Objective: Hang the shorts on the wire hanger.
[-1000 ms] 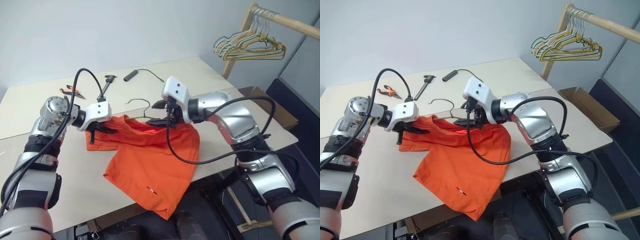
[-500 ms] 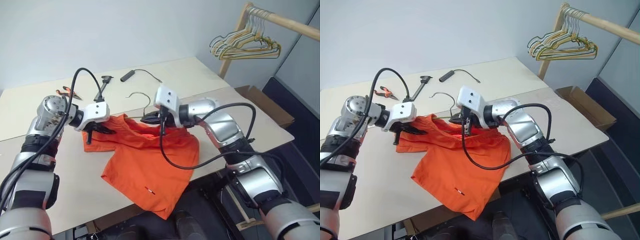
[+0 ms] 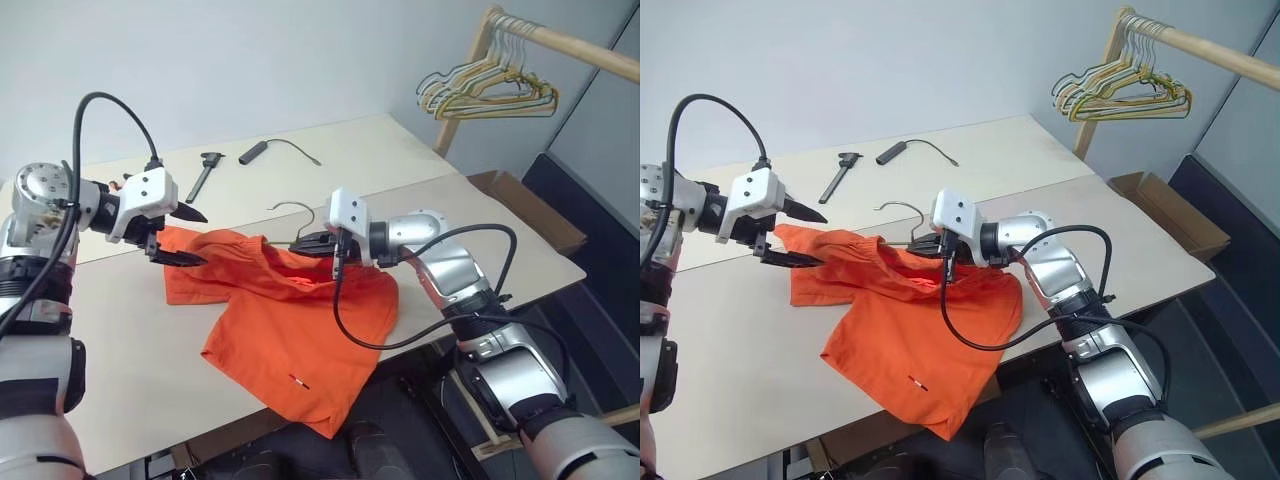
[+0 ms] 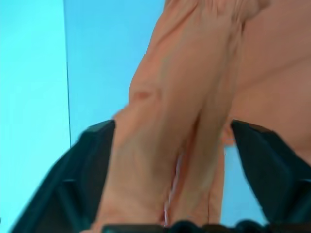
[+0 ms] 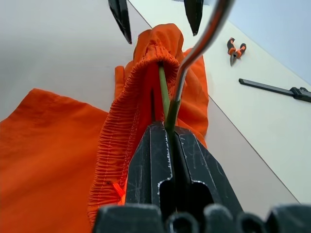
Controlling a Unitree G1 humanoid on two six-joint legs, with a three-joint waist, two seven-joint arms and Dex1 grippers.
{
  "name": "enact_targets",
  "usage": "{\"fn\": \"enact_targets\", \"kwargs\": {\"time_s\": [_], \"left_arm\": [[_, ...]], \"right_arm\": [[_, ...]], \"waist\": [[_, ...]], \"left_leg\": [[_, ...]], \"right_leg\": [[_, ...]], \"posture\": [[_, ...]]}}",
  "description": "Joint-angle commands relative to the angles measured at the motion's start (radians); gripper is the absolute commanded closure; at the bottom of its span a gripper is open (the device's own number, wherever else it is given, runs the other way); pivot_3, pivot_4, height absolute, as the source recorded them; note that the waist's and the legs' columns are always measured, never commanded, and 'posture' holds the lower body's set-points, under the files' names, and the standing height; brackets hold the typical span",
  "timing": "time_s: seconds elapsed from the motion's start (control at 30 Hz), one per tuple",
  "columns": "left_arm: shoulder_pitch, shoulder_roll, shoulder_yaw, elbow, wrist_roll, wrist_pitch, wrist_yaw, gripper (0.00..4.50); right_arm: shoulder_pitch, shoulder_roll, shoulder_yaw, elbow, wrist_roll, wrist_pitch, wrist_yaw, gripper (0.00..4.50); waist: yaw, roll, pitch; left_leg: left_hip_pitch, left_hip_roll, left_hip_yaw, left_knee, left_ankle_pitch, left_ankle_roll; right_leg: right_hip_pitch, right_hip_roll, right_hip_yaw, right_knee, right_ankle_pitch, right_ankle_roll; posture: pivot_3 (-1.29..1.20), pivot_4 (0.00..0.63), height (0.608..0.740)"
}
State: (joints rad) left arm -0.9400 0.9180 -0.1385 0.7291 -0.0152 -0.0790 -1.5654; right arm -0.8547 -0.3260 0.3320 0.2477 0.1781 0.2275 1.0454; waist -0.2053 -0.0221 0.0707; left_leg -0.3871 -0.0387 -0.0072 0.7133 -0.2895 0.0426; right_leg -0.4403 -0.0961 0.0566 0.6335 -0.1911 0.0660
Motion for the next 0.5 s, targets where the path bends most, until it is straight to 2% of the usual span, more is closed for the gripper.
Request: {"fn": "enact_targets", "kwargs": {"time_s": [0.03,0.13,0.23,0.5], "left_arm": [[0.006,0.018,-0.008,0.042,0.05,-0.096,0.049,0.02],[0.005,0.004,-0.037,0.089,0.11,-0.15,0.111,0.02],[-0.007,-0.005,-0.049,0.124,0.135,-0.175,0.134,0.61],[-0.048,-0.032,-0.043,0.153,0.135,-0.18,0.152,3.22]], "right_arm": [[-0.012,-0.003,-0.05,-0.038,0.025,-0.02,0.013,4.5],[-0.01,-0.009,-0.056,-0.052,0.032,-0.012,0.027,4.5],[-0.006,-0.012,-0.062,-0.06,0.028,-0.007,0.035,4.5],[0.012,-0.02,-0.072,-0.078,0.029,0.009,0.042,4.5]], "waist": [[0.002,0.0,0.0],[0.002,0.0,0.0],[0.001,0.0,0.0],[0.001,0.0,0.0]], "left_leg": [[0.0,0.0,0.0,0.0,0.0,0.0],[0.0,0.0,0.0,0.0,0.0,0.0],[-0.001,0.0,0.0,0.0,0.0,0.0],[-0.001,0.0,0.0,0.0,0.0,0.0]], "right_leg": [[0.0,0.0,0.0,0.0,0.0,0.0],[0.0,0.0,0.0,0.0,0.0,0.0],[0.0,0.0,0.0,0.0,0.0,0.0],[0.0,0.0,0.0,0.0,0.0,0.0]], "posture": [[-0.1,0.006,0.74],[-0.1,0.003,0.74],[-0.11,0.001,0.74],[-0.1,0.004,0.74]]}}
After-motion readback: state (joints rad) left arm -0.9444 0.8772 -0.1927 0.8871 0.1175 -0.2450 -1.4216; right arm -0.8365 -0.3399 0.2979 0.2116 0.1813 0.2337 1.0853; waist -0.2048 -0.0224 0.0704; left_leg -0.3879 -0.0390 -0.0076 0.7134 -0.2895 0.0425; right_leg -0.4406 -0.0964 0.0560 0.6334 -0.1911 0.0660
